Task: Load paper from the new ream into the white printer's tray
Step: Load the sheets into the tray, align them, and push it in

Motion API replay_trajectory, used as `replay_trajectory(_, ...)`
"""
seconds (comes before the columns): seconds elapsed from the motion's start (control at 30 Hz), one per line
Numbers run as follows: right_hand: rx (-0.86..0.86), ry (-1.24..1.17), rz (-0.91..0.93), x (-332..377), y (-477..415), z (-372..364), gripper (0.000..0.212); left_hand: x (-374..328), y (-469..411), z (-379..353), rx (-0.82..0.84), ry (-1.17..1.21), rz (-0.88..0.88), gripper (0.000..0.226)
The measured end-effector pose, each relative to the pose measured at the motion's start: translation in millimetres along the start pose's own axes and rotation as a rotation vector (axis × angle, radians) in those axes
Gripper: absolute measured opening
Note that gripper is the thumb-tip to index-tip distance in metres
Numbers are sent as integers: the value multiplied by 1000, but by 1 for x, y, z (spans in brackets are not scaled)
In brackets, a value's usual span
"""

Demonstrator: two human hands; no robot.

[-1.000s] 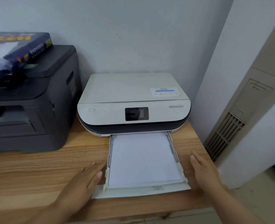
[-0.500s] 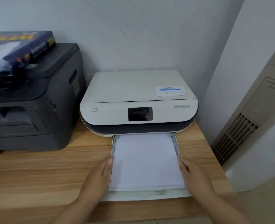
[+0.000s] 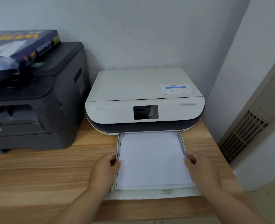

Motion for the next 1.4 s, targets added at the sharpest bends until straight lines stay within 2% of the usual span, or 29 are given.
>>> replay_trajectory(0.17,5,61,-9,4,0,2,33,-1,0,-4,-39,-44,-55,36)
replay_trajectory(0.3,8,60,-22,4,1,2,29,1,-4,-6,-42,-52,-47,37)
replay_trajectory(0.4,25,24,-41,6,2,2,27,2,-5,-7,-40,-35,-35,38)
replay_trajectory(0.6,65,-58,-96,6,-1,0,36,3,-5,-10,-15,6,4,40)
replay_trajectory(0.83,118,-278,-220,2,-9,-11,30,1,-3,-8,-6,75,18,35)
replay_trajectory(1.13,139,-556,-350,-3,-7,-14,37,0,1,-7,-8,154,56,32)
replay_trajectory(1.33,181,-370,-213,-8,-27,1,29,-7,-8,-1,60,112,10,23)
replay_trajectory(1.4,182,-320,-169,-5,-42,-4,33,-12,-19,-3,96,130,-4,27)
Point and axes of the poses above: each hand's wrist, its own y-axis away from the middle knuckle, its own z-axis out of the back of the hand, x = y × z, the point moved 3 cm from there along -y, towards the middle knuckle, and after that the axes turned 4 degrees about y, right-handed, at the moved point
